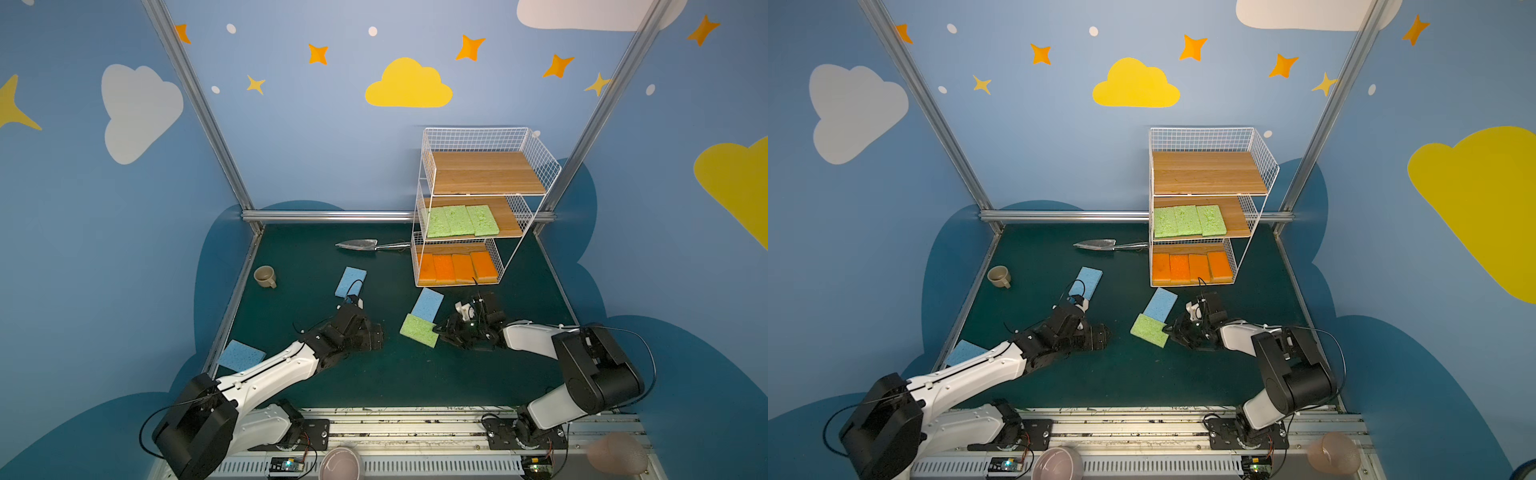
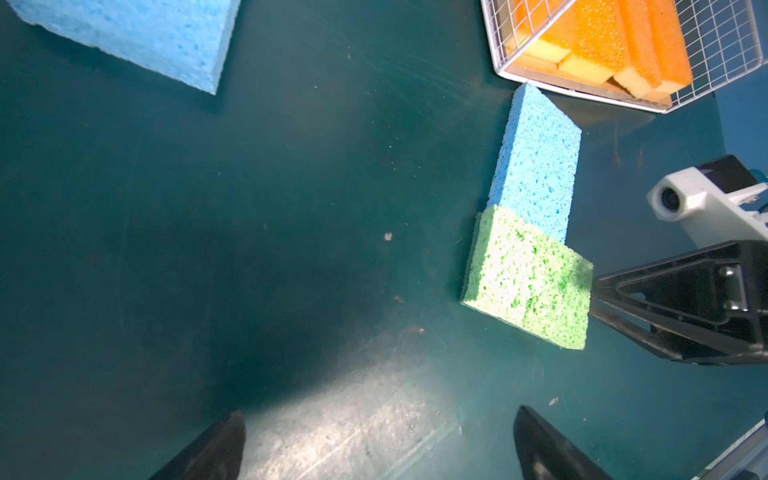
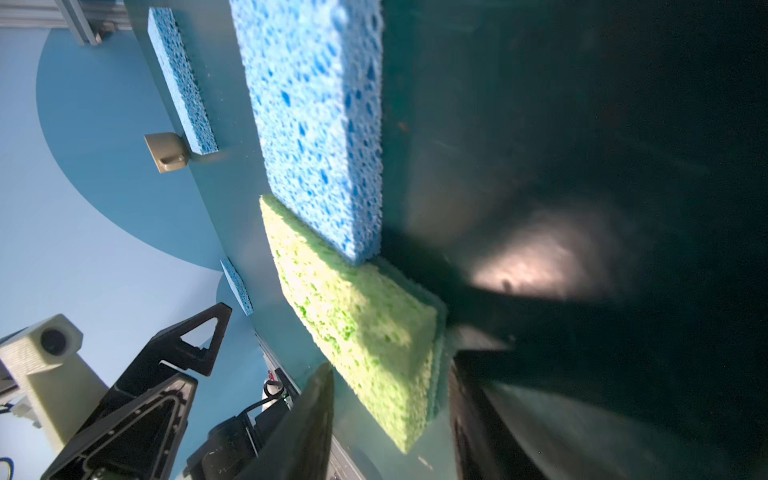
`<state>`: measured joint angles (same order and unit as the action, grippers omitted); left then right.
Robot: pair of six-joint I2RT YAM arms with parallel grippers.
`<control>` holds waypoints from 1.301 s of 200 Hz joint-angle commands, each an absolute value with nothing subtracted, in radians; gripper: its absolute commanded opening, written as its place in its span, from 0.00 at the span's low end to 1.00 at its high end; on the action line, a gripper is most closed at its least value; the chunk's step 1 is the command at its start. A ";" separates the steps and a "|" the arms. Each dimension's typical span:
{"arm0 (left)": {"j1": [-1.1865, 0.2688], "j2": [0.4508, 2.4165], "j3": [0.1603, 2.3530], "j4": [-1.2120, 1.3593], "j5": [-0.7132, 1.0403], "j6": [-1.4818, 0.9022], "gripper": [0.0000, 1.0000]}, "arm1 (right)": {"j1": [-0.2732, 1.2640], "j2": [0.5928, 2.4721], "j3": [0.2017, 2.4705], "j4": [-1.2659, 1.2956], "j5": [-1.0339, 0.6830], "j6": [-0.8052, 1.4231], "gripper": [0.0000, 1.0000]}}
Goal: Place and organize the cleaning sponges onto the shelf
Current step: 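Grasp the green sponge with the right gripper while the left releases it, then carry the green sponge with the right gripper onto the middle shelf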
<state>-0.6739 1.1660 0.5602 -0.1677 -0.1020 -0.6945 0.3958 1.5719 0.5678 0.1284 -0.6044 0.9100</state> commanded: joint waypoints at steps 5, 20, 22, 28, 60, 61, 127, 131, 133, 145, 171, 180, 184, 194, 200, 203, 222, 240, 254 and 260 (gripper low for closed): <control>-0.664 1.131 0.542 -0.181 -0.115 -0.706 1.00 | 0.407 1.613 0.581 0.134 -0.581 0.928 0.34; -0.658 1.118 0.534 -0.183 -0.118 -0.704 1.00 | 0.409 1.624 0.585 0.141 -0.586 0.935 0.26; -0.657 1.117 0.533 -0.184 -0.119 -0.704 1.00 | 0.409 1.624 0.585 0.141 -0.587 0.936 0.24; -0.655 1.113 0.532 -0.185 -0.120 -0.705 1.00 | 0.409 1.627 0.585 0.147 -0.588 0.942 0.19; -0.649 1.096 0.535 -0.199 -0.117 -0.704 1.00 | 0.405 1.634 0.580 0.192 -0.618 0.985 0.00; -0.649 1.096 0.536 -0.200 -0.117 -0.704 1.00 | 0.405 1.634 0.580 0.193 -0.620 0.986 0.00; -0.646 1.061 0.551 -0.220 -0.131 -0.691 1.00 | 0.348 1.321 0.582 0.062 -0.606 1.022 0.00; -0.646 1.061 0.551 -0.218 -0.132 -0.690 1.00 | 0.334 1.290 0.581 0.047 -0.607 1.029 0.00; -0.646 1.061 0.551 -0.218 -0.131 -0.689 1.00 | 0.327 1.275 0.581 0.042 -0.607 1.033 0.00; -0.644 1.064 0.550 -0.210 -0.128 -0.689 1.00 | 0.276 1.179 0.574 0.004 -0.616 1.063 0.00; -0.644 1.083 0.552 -0.196 -0.116 -0.689 1.00 | 0.164 0.976 0.581 -0.115 -0.600 1.132 0.00; -0.643 1.089 0.553 -0.187 -0.112 -0.690 1.00 | 0.138 0.915 0.575 -0.138 -0.562 1.173 0.00; -0.644 1.091 0.552 -0.185 -0.111 -0.689 1.00 | 0.129 0.877 0.569 -0.145 -0.539 1.211 0.00; -0.644 1.097 0.550 -0.177 -0.106 -0.688 1.00 | 0.115 0.794 0.538 -0.132 -0.454 1.277 0.00; -0.643 1.101 0.548 -0.171 -0.103 -0.687 1.00 | 0.112 0.738 0.513 -0.101 -0.399 1.308 0.00; -0.642 1.102 0.548 -0.169 -0.103 -0.688 1.00 | 0.111 0.712 0.503 -0.088 -0.375 1.322 0.00; -0.643 1.110 0.545 -0.154 -0.094 -0.684 1.00 | 0.089 0.595 0.527 -0.144 -0.252 1.356 0.00; -0.641 1.121 0.545 -0.146 -0.091 -0.674 1.00 | 0.070 0.580 0.601 -0.199 -0.193 1.352 0.00; -0.640 1.127 0.545 -0.142 -0.086 -0.667 1.00 | 0.050 0.609 0.643 -0.191 -0.178 1.365 0.00; -0.639 1.129 0.545 -0.139 -0.083 -0.665 1.00 | 0.041 0.626 0.661 -0.188 -0.177 1.373 0.00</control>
